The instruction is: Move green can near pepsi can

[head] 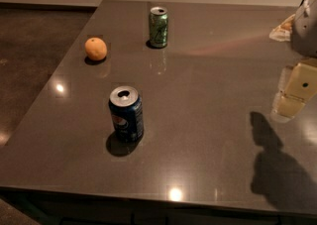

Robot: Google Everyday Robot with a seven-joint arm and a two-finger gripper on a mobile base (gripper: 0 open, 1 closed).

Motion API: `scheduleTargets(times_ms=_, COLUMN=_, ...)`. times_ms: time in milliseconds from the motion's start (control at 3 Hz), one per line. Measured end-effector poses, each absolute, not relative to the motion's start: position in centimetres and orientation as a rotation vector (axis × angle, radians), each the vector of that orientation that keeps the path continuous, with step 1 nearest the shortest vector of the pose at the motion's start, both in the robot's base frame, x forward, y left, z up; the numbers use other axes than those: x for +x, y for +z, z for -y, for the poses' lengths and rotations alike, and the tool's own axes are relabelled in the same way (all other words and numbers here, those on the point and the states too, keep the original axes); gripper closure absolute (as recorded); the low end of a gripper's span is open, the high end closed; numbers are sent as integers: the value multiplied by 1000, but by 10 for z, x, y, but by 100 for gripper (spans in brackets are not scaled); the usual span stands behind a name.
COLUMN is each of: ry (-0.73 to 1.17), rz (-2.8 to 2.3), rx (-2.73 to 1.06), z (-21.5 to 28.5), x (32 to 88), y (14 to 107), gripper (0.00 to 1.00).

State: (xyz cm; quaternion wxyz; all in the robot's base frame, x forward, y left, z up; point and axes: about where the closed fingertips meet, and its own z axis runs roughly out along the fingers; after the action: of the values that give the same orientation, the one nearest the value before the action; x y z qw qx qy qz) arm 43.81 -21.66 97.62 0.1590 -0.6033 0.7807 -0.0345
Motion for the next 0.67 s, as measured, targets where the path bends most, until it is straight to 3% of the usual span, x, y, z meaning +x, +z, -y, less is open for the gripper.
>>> scheduleTargets(times_ms=667, ry=-60, rz=-2224, rx=-1680, z=208, x=462, y=974, gripper=0)
